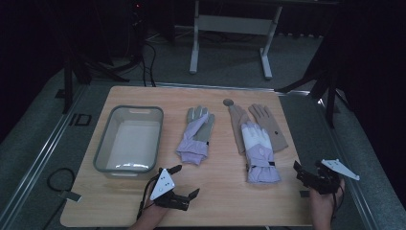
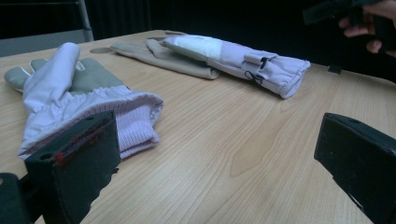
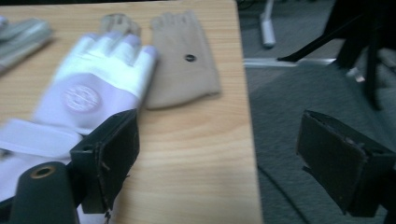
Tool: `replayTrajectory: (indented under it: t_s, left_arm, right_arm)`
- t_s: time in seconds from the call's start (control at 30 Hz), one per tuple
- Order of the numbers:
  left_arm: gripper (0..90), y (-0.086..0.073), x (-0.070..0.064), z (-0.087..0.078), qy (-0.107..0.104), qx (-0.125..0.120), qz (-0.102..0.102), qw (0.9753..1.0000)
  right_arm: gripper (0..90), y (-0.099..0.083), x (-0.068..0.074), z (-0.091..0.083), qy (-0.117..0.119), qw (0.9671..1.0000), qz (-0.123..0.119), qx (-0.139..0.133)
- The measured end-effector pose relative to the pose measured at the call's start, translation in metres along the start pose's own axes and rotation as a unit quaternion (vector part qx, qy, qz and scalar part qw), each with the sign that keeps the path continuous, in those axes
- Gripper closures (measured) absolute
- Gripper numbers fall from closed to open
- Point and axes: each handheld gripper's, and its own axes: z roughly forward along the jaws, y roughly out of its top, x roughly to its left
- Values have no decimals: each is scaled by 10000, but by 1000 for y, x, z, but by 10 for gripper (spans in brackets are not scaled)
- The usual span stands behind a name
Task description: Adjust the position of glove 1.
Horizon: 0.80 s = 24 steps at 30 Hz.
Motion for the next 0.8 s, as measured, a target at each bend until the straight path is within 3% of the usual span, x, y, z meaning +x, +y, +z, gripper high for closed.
replayTrajectory:
  t_s: [0.13, 0.2, 0.27, 0.37, 0.47, 0.6, 0.8]
  left_arm:
    - [3, 0, 1, 0, -22, -35, -64, 10000]
    - [3, 0, 2, 0, -39, -26, -66, 10000]
    - [3, 0, 2, 0, -41, -16, -75, 10000]
    - [3, 0, 2, 0, -45, -3, -89, 10000]
    - [3, 0, 1, 0, -44, -16, -92, 9999]
    - [3, 0, 1, 0, -49, -8, -30, 10000]
    - [4, 0, 2, -1, -69, -67, -93, 9999]
  right_arm:
    - [131, 21, 5, 2, 230, 9995, 202, -26]
    - [127, 35, 10, 4, 136, 9996, 264, -25]
    - [104, 47, 14, 6, 299, 9992, 280, -42]
    - [103, 62, 26, 9, 274, 9996, 54, -84]
    - [103, 73, 38, 13, 342, 9993, 12, -133]
    - [103, 86, 53, 21, 453, 9989, -107, -63]
    - [126, 104, 78, 31, 653, 9971, -373, 71]
